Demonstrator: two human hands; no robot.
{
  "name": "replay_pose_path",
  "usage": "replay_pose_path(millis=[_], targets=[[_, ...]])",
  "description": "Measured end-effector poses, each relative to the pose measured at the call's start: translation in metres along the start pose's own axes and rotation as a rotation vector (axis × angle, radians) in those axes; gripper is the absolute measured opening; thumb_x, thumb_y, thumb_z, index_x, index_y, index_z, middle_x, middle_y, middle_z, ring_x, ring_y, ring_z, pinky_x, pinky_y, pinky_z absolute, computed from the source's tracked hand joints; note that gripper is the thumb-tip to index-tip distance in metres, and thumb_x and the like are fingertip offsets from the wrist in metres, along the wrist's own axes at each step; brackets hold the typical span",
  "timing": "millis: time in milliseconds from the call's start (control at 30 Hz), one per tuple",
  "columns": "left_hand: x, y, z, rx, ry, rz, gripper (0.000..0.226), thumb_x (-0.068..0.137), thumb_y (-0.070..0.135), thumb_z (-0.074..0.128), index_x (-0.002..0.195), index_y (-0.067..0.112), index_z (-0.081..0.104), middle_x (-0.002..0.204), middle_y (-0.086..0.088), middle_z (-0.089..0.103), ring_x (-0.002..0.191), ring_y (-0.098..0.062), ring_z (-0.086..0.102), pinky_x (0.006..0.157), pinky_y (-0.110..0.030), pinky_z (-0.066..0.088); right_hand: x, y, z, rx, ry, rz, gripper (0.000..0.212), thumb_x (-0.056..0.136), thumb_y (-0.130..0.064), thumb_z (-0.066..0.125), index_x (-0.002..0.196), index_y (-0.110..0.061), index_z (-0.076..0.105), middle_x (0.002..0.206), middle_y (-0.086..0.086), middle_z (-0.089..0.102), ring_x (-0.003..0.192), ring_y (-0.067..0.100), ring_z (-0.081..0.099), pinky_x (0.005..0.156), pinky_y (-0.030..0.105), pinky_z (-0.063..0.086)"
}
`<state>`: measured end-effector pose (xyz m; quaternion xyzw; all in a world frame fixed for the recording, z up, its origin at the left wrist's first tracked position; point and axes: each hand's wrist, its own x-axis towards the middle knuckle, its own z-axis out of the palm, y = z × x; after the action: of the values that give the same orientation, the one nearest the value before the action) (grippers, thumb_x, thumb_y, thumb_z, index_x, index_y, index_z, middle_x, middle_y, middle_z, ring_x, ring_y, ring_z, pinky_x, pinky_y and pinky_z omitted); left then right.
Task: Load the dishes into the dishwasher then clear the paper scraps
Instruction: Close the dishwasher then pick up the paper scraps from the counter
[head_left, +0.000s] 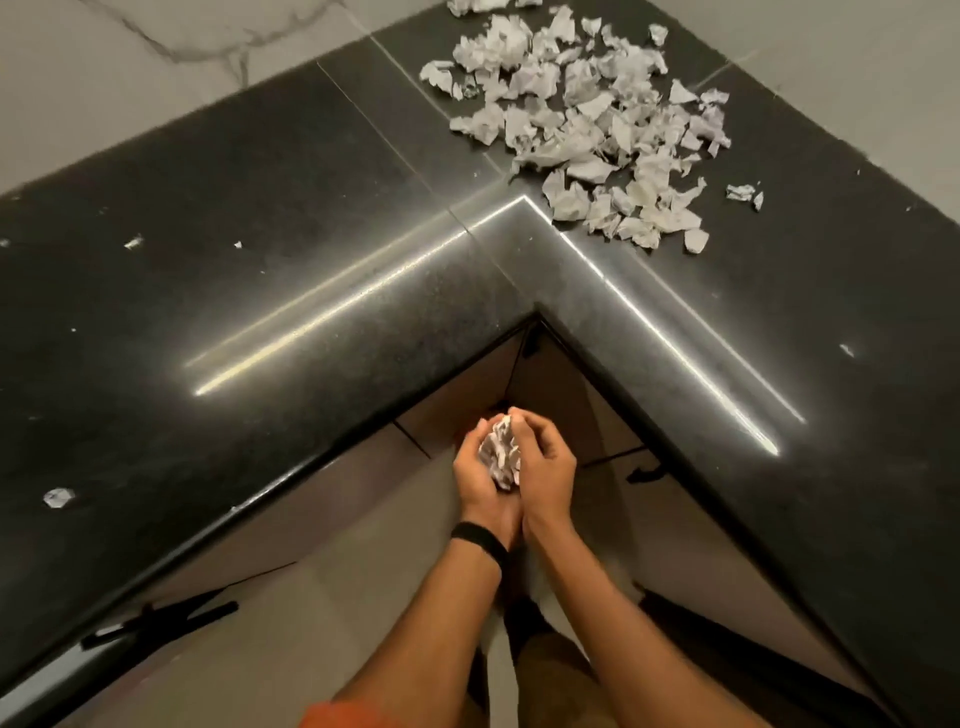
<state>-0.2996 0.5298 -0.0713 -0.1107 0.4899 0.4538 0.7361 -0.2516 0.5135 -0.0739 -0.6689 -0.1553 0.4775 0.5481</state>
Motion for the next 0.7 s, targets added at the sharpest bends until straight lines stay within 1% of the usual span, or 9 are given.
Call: replay_pose_path(millis=[133,233,300,333,400,467,600,667,700], targets=[[0.051,-0.032,-0.034,-0.013,0.123,-0.059,0.034,0.099,0.030,0.049,0.106,0.002,0.066,0.096,-0.013,0.068,0.087,-0.025,0.066,0.091,-0.036,0.051,0.026,0.051,-0.017,0.010,0.081,0.181,0.014,0.094,-0.012,0.068,0.107,-0.010,0.075,0.101,0.008,0.077,0.096,0.022,0.073,0.086,0.035,0.059],[0.086,-0.051,-0.043,0.036,0.161,-0.089,0.050,0.103,0.027,0.041,0.135,-0.009,0.053,0.115,-0.012,0.070,0.106,-0.026,0.065,0.098,-0.029,0.048,0.072,0.133,-0.026,-0.031,0.094,0.348,0.025,0.091,-0.029,0.070,0.113,-0.017,0.069,0.115,0.008,0.071,0.104,0.012,0.068,0.101,0.031,0.050],[0.116,-0.068,-0.053,0.149,0.216,-0.039,0.053,0.110,0.026,0.030,0.143,-0.016,0.038,0.151,-0.013,0.042,0.136,-0.027,0.045,0.105,-0.017,0.038,0.105,0.185,-0.037,-0.050,0.070,0.455,0.020,0.096,-0.036,0.063,0.115,-0.030,0.063,0.123,0.005,0.066,0.104,-0.003,0.060,0.107,0.020,0.035],[0.133,-0.072,-0.057,0.150,0.261,-0.053,0.053,0.110,0.032,0.030,0.139,-0.009,0.044,0.154,-0.015,0.040,0.138,-0.029,0.044,0.106,-0.025,0.040,0.119,0.197,-0.038,-0.025,0.091,0.510,0.015,0.099,-0.028,0.059,0.114,-0.029,0.062,0.120,0.005,0.067,0.099,0.001,0.062,0.103,0.022,0.040],[0.165,-0.086,-0.066,0.092,0.322,-0.061,0.053,0.106,0.042,0.038,0.143,0.005,0.051,0.137,-0.016,0.059,0.124,-0.032,0.056,0.100,-0.038,0.048,0.140,0.203,-0.039,0.026,0.087,0.524,0.018,0.102,-0.016,0.054,0.115,-0.016,0.066,0.122,0.011,0.069,0.092,0.012,0.068,0.085,0.029,0.055],[0.192,-0.096,-0.081,0.096,0.342,-0.090,0.055,0.103,0.047,0.045,0.145,0.011,0.052,0.135,-0.014,0.060,0.121,-0.030,0.058,0.106,-0.040,0.045,0.156,0.208,-0.044,0.058,0.095,0.532,0.024,0.100,-0.024,0.058,0.117,-0.011,0.069,0.119,0.013,0.071,0.094,0.021,0.072,0.083,0.038,0.059],[0.204,-0.098,-0.087,0.142,0.265,0.033,0.048,0.106,0.037,0.045,0.143,0.006,0.051,0.118,-0.004,0.064,0.123,-0.027,0.055,0.097,-0.022,0.048,0.163,0.227,-0.044,0.081,0.077,0.599,0.029,0.094,-0.030,0.059,0.114,-0.012,0.072,0.109,0.012,0.075,0.097,0.028,0.072,0.077,0.037,0.058],[0.208,-0.097,-0.088,0.071,0.274,0.002,0.051,0.105,0.046,0.040,0.141,0.011,0.055,0.126,-0.007,0.065,0.125,-0.030,0.057,0.105,-0.035,0.047,0.165,0.229,-0.047,0.090,0.077,0.586,0.028,0.096,-0.030,0.057,0.115,-0.014,0.071,0.107,0.008,0.076,0.096,0.025,0.071,0.075,0.035,0.056],[0.212,-0.098,-0.091,0.081,0.288,-0.005,0.053,0.104,0.049,0.038,0.137,0.013,0.056,0.125,-0.008,0.065,0.118,-0.030,0.060,0.102,-0.041,0.048,0.167,0.230,-0.048,0.149,0.084,0.596,0.028,0.099,-0.030,0.054,0.117,-0.015,0.070,0.109,0.008,0.075,0.098,0.025,0.070,0.075,0.035,0.056]])
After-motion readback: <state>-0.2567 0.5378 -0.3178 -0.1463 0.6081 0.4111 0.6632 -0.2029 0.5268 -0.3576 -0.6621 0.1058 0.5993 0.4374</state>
